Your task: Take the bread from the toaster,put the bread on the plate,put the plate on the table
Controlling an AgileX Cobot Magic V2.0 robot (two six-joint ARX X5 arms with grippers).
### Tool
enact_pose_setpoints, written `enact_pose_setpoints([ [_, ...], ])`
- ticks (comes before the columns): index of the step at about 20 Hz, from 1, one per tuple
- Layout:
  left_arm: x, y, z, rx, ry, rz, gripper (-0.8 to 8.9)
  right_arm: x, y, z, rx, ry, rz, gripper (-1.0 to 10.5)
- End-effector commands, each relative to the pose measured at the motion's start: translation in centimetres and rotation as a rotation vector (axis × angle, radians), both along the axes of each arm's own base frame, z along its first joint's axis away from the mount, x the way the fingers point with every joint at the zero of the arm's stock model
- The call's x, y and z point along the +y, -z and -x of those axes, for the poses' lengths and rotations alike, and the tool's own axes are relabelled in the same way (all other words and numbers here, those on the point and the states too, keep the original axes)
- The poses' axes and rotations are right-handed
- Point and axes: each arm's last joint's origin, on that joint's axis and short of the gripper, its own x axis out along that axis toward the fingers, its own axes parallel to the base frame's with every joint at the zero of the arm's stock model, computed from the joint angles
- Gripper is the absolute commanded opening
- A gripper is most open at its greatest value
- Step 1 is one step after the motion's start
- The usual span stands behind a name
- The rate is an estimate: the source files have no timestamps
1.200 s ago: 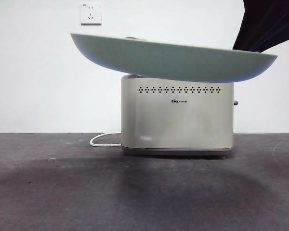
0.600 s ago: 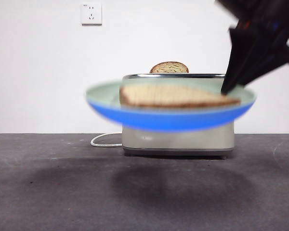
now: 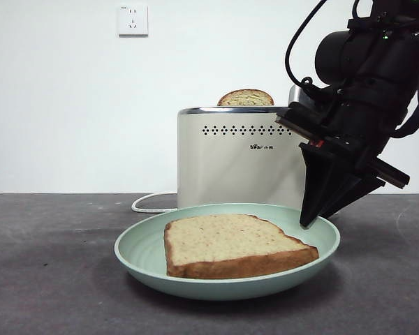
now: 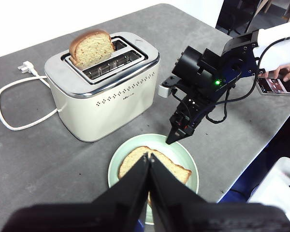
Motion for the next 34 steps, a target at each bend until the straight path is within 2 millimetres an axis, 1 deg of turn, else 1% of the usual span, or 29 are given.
enact_pose_setpoints([
  [1,0.1,0.0,0.1,-0.012,0.006,-0.005,-0.08,0.2,0.6,-0.3,0.011,0.006,-0.007,-0.2],
  [6,0.1,0.1,0.1,-0.007,0.006,-0.010,-0.08,0.4,2.6,-0.9,0.055,0.011,0.027,-0.2],
  [8,0.1,0.1,0.2,-0.002,0.006,-0.016,-0.08,0.4,2.9,-0.9,0.064,0.010,0.030,-0.1],
  [9,0.2,0.2,0.2,0.002,0.006,-0.020,-0.08,0.4,2.9,-1.0,0.061,0.011,0.030,0.3],
  [10,0.2,0.2,0.2,0.005,0.006,-0.024,-0.08,0.4,2.8,-0.9,0.058,0.010,0.028,1.2],
  [11,0.2,0.2,0.2,0.006,0.006,-0.025,-0.08,0.4,2.7,-0.9,0.054,0.010,0.026,2.4],
  [12,0.2,0.2,0.2,0.006,0.006,-0.024,-0.08,0.4,2.4,-0.9,0.046,0.010,0.023,3.5],
  [13,0.2,0.2,0.2,0.006,0.006,-0.024,-0.08,0.3,1.9,-0.8,0.033,0.010,0.016,4.3],
  [14,0.2,0.2,0.2,0.006,0.006,-0.024,-0.08,0.3,1.3,-0.6,0.015,0.010,0.009,4.5],
  [15,0.2,0.2,0.2,0.005,0.006,-0.024,-0.08,0.2,0.5,-0.4,-0.006,0.010,0.000,4.5],
  [18,0.2,0.2,0.2,0.006,0.006,-0.024,-0.08,-0.5,-3.3,1.1,-0.094,0.010,-0.037,4.5],
  [20,0.2,0.2,0.2,0.006,0.006,-0.024,-0.08,-1.2,-6.3,3.1,-0.153,-0.005,-0.062,4.4],
  [22,0.2,0.2,0.2,0.008,0.006,-0.026,-0.05,-2.0,-9.4,6.0,-0.225,-0.044,-0.085,4.4],
  [23,0.2,0.3,0.2,0.011,0.006,-0.029,-0.05,-2.5,-10.9,7.8,-0.263,-0.067,-0.098,4.4],
  [26,0.2,0.4,0.3,0.021,0.006,-0.040,-0.05,-3.9,-13.9,12.7,-0.336,-0.116,-0.130,4.3],
  [27,0.2,0.4,0.3,0.022,0.006,-0.041,-0.05,-4.5,-14.6,14.4,-0.354,-0.130,-0.141,3.8],
  [28,0.2,0.4,0.3,0.021,0.006,-0.040,-0.05,-5.0,-15.0,15.7,-0.367,-0.141,-0.149,3.2],
  [29,0.2,0.4,0.3,0.021,0.006,-0.040,-0.05,-5.6,-15.5,17.1,-0.384,-0.153,-0.159,2.2],
  [31,0.2,0.4,0.3,0.021,0.006,-0.040,-0.05,-6.5,-15.9,19.0,-0.408,-0.167,-0.174,0.4],
  [32,0.2,0.4,0.3,0.022,0.007,-0.040,-0.05,-6.9,-16.1,19.7,-0.416,-0.170,-0.179,-0.2],
  [34,0.2,0.4,0.3,0.022,0.007,-0.040,-0.05,-7.4,-16.1,20.7,-0.416,-0.174,-0.180,-0.1],
])
